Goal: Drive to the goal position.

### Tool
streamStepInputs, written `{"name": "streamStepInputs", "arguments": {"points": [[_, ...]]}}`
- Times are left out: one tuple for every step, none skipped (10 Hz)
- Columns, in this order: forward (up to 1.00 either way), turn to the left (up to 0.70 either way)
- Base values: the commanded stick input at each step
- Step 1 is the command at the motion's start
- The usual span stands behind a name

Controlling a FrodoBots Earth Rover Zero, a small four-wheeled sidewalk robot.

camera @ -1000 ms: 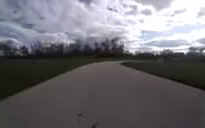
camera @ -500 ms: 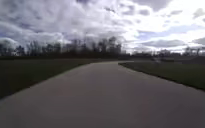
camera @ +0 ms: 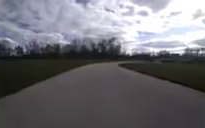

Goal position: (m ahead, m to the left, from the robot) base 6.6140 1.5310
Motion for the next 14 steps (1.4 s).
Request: {"name": "streamStepInputs", "arguments": {"points": [[0.99,0.00],[0.99,0.00],[0.99,0.00],[0.99,0.00],[0.99,0.00],[0.99,0.00],[0.99,0.00],[0.99,0.00],[0.99,0.00],[0.99,0.00],[0.99,0.00],[0.99,0.00],[0.99,0.00],[0.99,0.00]]}}
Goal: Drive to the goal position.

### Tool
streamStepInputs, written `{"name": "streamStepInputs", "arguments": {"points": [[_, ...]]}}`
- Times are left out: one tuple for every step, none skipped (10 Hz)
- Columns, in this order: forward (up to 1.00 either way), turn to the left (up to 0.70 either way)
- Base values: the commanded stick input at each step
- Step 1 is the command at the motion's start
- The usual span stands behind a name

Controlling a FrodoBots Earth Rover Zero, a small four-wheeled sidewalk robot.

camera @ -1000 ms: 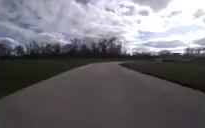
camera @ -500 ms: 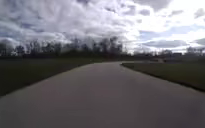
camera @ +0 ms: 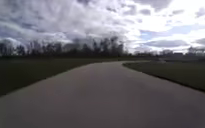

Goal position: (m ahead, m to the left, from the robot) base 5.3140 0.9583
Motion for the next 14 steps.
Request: {"name": "streamStepInputs", "arguments": {"points": [[0.99,-0.02],[0.99,-0.02],[0.99,-0.03],[0.99,-0.03],[0.98,-0.03],[0.99,-0.03],[0.99,-0.03],[0.99,-0.07],[0.99,-0.10],[0.99,-0.12],[0.99,-0.09],[0.99,-0.04],[0.98,0.00],[0.99,0.00]]}}
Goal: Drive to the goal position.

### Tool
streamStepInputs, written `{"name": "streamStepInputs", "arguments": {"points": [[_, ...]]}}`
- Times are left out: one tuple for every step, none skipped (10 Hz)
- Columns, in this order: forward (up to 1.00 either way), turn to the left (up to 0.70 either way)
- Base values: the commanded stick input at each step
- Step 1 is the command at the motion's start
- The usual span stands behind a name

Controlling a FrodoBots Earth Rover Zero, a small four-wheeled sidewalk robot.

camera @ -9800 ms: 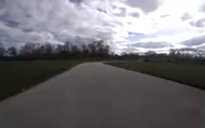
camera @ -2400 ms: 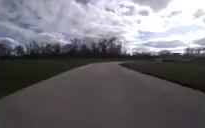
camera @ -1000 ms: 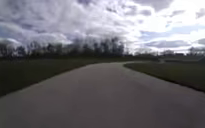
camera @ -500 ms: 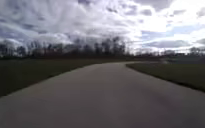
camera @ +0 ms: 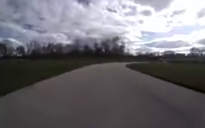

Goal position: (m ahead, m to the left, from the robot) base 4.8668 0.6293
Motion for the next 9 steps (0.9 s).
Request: {"name": "streamStepInputs", "arguments": {"points": [[0.99,0.00],[0.99,0.00],[0.99,0.00],[0.99,0.00],[0.99,0.00],[0.99,0.00],[0.99,0.00],[0.99,0.00],[0.98,0.00]]}}
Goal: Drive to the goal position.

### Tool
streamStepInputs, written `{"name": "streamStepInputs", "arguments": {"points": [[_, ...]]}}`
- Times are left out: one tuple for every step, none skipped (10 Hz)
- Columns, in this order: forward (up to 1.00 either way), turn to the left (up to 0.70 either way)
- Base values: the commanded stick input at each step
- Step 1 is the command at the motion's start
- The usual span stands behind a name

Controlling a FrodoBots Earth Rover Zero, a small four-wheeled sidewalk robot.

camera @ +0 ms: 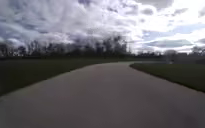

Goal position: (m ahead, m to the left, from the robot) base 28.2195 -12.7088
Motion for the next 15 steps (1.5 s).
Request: {"name": "streamStepInputs", "arguments": {"points": [[0.99,-0.07],[0.99,-0.19],[0.99,-0.19],[0.99,-0.13],[0.99,-0.05],[0.99,-0.01],[0.99,-0.11],[0.99,-0.17],[0.99,-0.19],[0.99,-0.20],[1.00,-0.21],[0.99,-0.18],[0.99,-0.12],[0.99,0.00],[0.99,0.00]]}}
